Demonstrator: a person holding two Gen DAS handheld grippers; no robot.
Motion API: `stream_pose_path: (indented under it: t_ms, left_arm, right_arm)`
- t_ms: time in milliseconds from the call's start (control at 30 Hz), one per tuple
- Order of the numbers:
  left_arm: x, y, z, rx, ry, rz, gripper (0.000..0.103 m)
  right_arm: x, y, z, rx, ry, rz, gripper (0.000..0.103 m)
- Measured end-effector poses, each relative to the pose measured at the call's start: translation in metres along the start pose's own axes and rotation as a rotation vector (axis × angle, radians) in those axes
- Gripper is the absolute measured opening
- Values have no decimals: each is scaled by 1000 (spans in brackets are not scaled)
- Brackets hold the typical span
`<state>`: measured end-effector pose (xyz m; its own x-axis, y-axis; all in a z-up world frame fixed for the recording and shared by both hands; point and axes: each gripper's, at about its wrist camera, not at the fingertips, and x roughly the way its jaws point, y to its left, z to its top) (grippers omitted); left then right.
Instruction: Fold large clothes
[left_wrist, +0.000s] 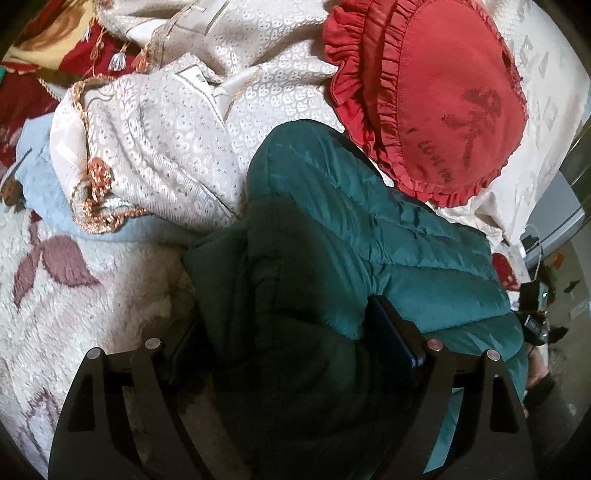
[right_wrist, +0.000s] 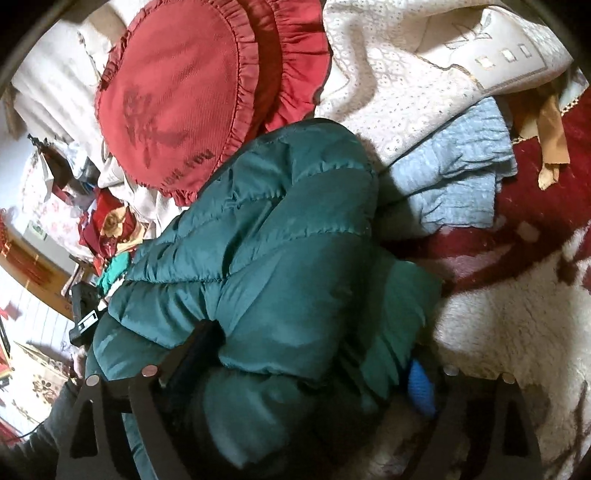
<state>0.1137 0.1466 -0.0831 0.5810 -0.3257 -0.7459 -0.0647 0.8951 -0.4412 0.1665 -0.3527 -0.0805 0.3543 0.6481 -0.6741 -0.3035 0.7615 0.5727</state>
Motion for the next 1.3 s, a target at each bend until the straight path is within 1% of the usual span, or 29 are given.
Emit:
stream_pose_path:
  t_ms: [33, 67, 100, 167, 200, 233, 267, 300, 400, 467, 533, 733, 800, 900, 1000, 1100, 1167, 1233, 1267, 1300]
  left_arm:
    - [0, -2, -1, 16, -11, 11, 77]
    - [-2, -6, -1, 32, -22, 21, 67]
    - [-4, -10, -2, 49, -33, 39, 57]
    - [-8, -20, -4, 94, -56, 83, 47]
    - [-10, -23, -5, 104, -69, 103, 44]
    - [-11, -25, -6, 107, -79, 115, 43]
    - [-13, -28, -7, 114, -95, 131, 39]
    - [-19, -33, -9, 122, -118, 151, 34]
    - [-36, -47, -8, 119, -159, 189, 26]
    - [-54, -56, -7, 110, -191, 178, 25]
    - [-71, -64, -7, 104, -204, 156, 24]
    - [-124, -87, -35, 127, -252, 66, 24]
    - [-143, -87, -51, 114, -267, 5, 24]
    - [-161, -87, -72, 76, -261, -71, 24]
    - [-173, -91, -91, 55, -250, -121, 24]
    - [-174, -96, -104, 86, -231, -113, 24]
    - [-165, -98, -104, 103, -205, -92, 24]
    - [-154, -96, -101, 100, -179, -68, 24]
    - [-147, -94, -100, 99, -162, -52, 25]
    - [-139, -92, -98, 97, -140, -21, 30]
  right_arm:
    - [0, 2, 2, -2, 13, -9, 88]
    - [0, 5, 3, -10, 21, -19, 82]
    - [-2, 8, 4, -26, 20, -17, 69]
    - [-7, 15, 5, -60, 12, -5, 54]
    - [-10, 20, 5, -87, 10, -12, 48]
    - [-13, 26, 5, -123, 3, -28, 46]
    - [-17, 32, 6, -156, -9, -45, 42]
    - [-20, 37, 6, -176, -21, -59, 39]
    - [-31, 54, 7, -213, -67, -107, 34]
    - [-41, 65, 8, -226, -103, -125, 32]
    - [-54, 72, 7, -225, -136, -124, 30]
    - [-100, 96, -8, -214, -220, -103, 29]
    - [-121, 106, -20, -229, -250, -93, 29]
    - [-148, 116, -41, -230, -277, -66, 29]
    - [-168, 125, -70, -252, -263, -55, 29]
    - [-177, 122, -90, -253, -234, -52, 29]
    - [-178, 120, -98, -254, -215, -61, 29]
    - [-173, 115, -101, -247, -189, -79, 29]
    - [-169, 112, -100, -235, -173, -84, 29]
    - [-164, 110, -100, -226, -156, -91, 29]
